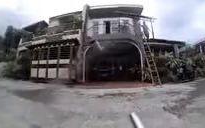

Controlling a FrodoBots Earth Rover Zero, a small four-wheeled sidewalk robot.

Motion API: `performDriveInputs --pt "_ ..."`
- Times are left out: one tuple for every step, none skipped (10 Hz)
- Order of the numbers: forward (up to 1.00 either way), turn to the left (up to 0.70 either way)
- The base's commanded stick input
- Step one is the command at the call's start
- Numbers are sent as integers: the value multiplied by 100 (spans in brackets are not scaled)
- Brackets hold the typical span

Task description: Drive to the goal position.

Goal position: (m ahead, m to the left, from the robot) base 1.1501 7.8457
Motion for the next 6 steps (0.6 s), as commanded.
performDriveInputs --pt "0 70" --pt "0 70" --pt "0 70" --pt "0 70" --pt "0 70" --pt "0 70"
